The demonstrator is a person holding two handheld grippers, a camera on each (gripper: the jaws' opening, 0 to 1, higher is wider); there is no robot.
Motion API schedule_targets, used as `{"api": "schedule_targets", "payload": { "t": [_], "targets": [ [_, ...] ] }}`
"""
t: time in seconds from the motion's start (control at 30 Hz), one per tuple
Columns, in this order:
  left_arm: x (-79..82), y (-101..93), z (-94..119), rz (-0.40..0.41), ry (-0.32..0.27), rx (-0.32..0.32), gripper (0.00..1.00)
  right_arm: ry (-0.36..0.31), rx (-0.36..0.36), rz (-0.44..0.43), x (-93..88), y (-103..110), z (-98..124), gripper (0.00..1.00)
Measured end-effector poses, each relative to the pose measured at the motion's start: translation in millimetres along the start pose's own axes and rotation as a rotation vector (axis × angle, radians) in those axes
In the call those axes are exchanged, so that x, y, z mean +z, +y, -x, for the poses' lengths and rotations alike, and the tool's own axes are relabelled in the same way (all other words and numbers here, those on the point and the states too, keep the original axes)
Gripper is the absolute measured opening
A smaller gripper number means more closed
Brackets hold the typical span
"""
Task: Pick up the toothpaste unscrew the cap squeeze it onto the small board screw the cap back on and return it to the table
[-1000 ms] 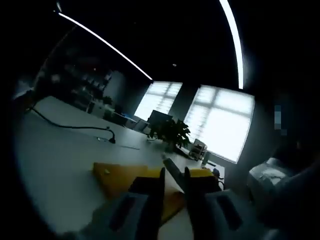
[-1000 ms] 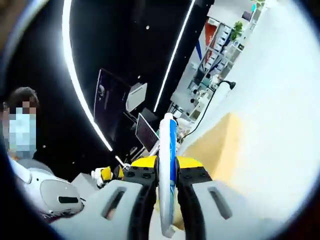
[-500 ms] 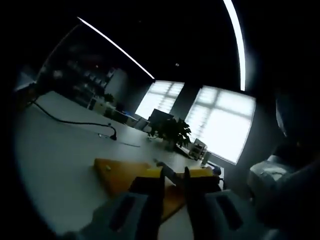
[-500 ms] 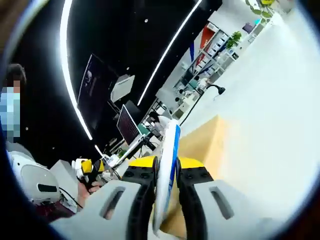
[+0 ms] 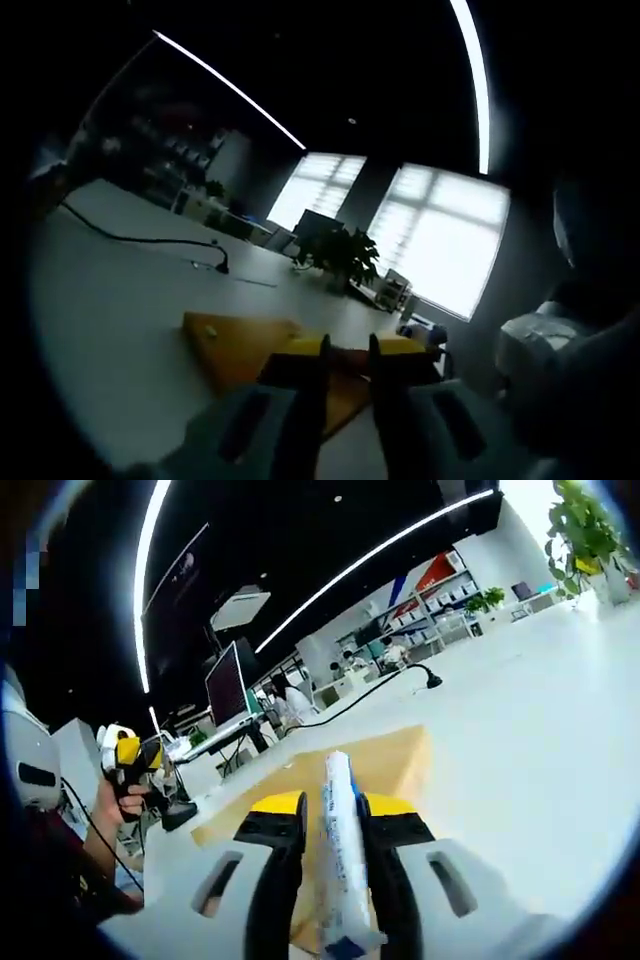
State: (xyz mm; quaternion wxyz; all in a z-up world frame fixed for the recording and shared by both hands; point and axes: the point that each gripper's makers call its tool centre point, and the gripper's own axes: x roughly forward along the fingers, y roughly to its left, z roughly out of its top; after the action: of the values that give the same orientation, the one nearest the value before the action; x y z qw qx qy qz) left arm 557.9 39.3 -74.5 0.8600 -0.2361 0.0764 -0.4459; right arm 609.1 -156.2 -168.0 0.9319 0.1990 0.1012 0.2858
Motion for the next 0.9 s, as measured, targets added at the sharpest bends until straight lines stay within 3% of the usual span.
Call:
{"api": "schedule_targets", "payload": {
  "t": [0.23,0.3,0.43,0.6,0.7,0.77,0.83,0.9],
  "targets": [
    [-1.6,-0.5,0,0.000,-0.001,0.002,0.15,0.034,-0.010,0.075,-2.3,6,22,0.26],
    [1.4,0.8,0,0.010,-0.026,0.008,0.15,0.049,-0.008,0.086,-2.9,9,30,0.26],
    [2.6,0.8,0,0.052,-0.047,-0.004,0.15,0.080,0.026,0.134,-4.0,22,52,0.28],
    [-1.1,2.0,2,0.022,-0.033,0.012,0.15,0.120,0.077,0.194,-12.6,31,72,0.31],
    [1.0,4.5,5,0.027,-0.034,0.012,0.15,0.143,0.081,0.175,-15.5,29,78,0.28],
    [1.4,2.9,4,0.028,-0.040,0.010,0.15,0.157,0.049,0.241,-12.8,23,84,0.30],
    [0.2,0.2,4,0.021,-0.038,0.005,0.15,0.127,0.041,0.311,-4.9,22,88,0.32],
    [-1.6,0.4,4,0.014,-0.031,0.009,0.15,0.139,0.045,0.298,-9.2,18,89,0.34]
  ]
}}
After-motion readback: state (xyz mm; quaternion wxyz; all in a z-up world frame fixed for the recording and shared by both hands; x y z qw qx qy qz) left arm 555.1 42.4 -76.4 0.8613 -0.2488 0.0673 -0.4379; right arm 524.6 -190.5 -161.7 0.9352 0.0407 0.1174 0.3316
